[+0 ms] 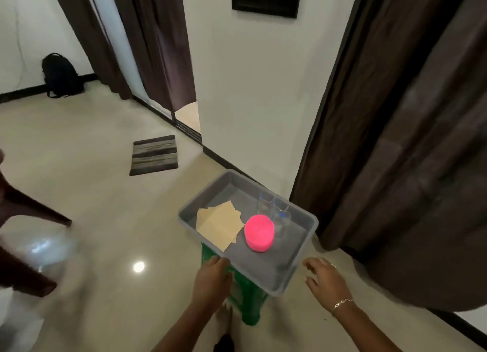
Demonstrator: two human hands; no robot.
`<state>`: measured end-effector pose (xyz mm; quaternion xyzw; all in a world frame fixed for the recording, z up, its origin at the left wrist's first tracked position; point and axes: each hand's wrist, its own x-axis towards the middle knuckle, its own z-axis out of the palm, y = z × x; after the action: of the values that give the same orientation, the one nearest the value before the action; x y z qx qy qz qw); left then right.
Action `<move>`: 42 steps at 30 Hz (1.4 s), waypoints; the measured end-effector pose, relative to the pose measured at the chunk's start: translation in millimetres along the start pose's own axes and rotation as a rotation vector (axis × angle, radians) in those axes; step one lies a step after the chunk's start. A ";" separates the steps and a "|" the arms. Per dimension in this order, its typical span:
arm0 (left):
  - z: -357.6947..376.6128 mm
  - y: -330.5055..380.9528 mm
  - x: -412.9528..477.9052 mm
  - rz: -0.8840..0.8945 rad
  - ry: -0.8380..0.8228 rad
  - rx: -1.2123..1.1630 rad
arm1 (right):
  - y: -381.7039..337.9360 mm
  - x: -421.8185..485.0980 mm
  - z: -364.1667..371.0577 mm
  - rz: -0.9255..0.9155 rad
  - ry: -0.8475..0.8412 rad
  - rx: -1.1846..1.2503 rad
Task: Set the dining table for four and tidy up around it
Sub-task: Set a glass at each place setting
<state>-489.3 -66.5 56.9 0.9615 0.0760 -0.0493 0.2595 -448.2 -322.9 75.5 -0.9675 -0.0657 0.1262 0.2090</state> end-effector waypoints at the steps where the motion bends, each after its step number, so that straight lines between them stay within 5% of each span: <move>1: -0.8 -2.6 22.5 0.015 -0.023 0.012 | 0.5 17.7 1.7 0.024 -0.001 0.020; 18: 51.8 15.8 310.5 0.329 -0.543 0.422 | 8.8 233.4 25.2 0.266 -0.236 -0.154; 42: 113.3 15.3 347.9 0.519 -0.628 0.346 | 30.9 264.4 88.8 0.346 -0.160 -0.055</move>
<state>-150.8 -95.1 -79.7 0.9165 -0.2598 -0.2842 0.1088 -216.3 -268.8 -73.1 -0.9566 0.0818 0.2350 0.1517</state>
